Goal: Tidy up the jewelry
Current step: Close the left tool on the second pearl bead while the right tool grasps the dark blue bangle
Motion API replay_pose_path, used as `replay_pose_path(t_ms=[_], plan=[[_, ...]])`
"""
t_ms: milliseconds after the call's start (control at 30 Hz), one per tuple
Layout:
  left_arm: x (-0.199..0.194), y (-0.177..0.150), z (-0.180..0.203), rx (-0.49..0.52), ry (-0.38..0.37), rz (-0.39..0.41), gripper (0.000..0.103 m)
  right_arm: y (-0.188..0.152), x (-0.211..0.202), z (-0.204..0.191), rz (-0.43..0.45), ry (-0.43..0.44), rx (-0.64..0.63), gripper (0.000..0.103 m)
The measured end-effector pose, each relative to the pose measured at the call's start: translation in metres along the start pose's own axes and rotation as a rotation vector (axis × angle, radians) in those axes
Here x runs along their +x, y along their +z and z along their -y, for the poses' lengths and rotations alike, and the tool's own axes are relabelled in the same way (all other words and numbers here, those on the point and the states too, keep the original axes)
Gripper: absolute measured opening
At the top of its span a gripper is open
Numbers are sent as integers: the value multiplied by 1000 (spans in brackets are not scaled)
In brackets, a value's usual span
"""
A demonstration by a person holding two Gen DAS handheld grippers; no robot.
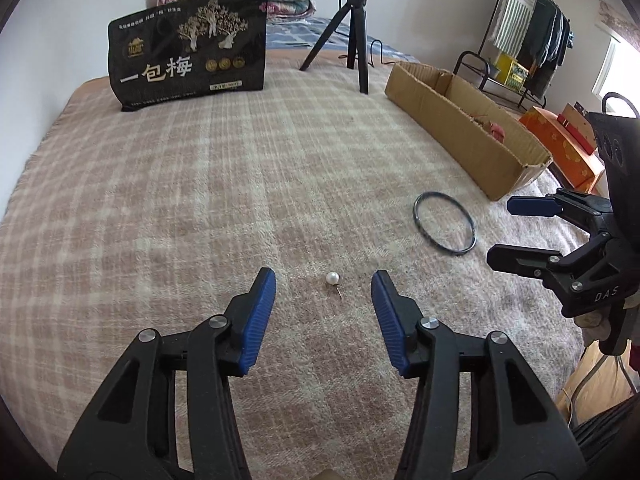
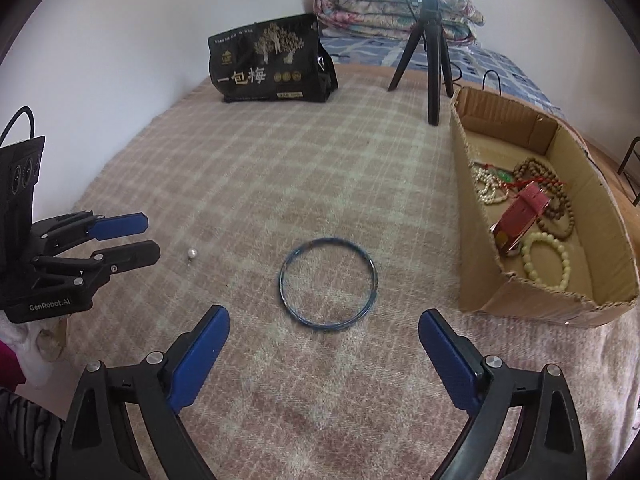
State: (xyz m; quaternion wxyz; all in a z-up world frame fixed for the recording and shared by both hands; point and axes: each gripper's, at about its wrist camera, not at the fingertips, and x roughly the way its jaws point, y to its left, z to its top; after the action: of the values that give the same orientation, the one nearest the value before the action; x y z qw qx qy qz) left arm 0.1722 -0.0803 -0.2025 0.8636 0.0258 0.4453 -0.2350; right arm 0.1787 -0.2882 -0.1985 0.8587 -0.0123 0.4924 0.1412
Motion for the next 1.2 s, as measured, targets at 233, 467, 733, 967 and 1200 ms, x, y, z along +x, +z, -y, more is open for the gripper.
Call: replay_pose_path(t_ms=[233,467,733,967,1200], plan=[[21,0,4,18,8,-31,34,1,18,-2,-17,-6,-10,93],[31,1,3,22,5,-46,26,5,32,1,-30,3,0,87],[35,1,4,28,1,-51,20,10,41,-5,-37,-4,-21,87],[35,0,5,35,-7,-51,7,13,47,-8,-46,-29,-40,74],[30,0,5,29,0,-37,7,11,41,-4,-31,-10,-24,73]])
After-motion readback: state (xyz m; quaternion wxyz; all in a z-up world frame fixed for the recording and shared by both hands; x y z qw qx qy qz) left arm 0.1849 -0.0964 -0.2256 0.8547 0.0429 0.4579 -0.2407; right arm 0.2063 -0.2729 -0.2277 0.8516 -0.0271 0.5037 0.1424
